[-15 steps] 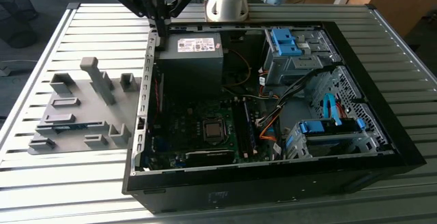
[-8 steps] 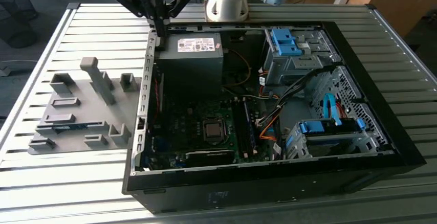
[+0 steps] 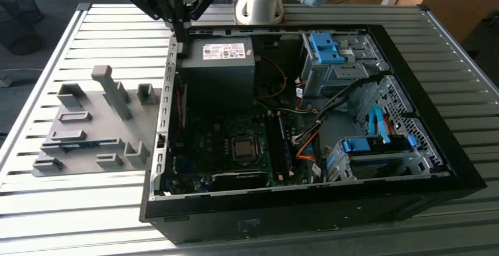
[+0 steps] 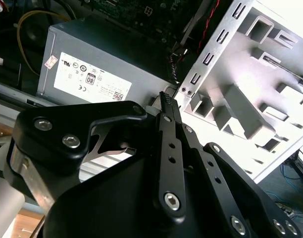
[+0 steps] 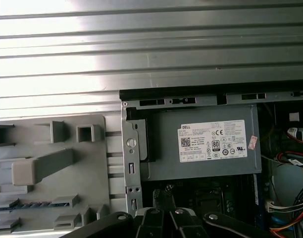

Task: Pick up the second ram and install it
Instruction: 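Reach for the second ram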

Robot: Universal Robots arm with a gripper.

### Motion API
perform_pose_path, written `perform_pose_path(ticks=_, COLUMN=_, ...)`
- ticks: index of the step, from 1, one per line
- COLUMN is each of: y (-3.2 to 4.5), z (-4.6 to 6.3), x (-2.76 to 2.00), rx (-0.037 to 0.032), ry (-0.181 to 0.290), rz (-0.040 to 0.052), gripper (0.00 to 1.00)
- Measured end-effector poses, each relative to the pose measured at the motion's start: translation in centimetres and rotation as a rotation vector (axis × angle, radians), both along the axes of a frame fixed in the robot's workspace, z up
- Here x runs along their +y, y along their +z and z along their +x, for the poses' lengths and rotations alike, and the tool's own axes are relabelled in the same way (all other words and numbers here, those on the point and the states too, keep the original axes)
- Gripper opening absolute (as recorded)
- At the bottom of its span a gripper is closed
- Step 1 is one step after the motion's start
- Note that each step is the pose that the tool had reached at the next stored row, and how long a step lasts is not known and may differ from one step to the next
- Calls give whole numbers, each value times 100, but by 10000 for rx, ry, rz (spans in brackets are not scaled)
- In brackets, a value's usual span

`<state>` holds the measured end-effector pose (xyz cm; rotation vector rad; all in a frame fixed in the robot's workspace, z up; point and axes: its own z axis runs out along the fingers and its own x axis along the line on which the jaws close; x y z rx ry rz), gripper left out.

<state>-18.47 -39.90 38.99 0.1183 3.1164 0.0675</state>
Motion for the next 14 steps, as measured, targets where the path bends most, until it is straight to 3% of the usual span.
perform_pose_path(ticks=14, y=-5, z=-233, x=0, rx=0, ry=-1, rz=0, gripper=11)
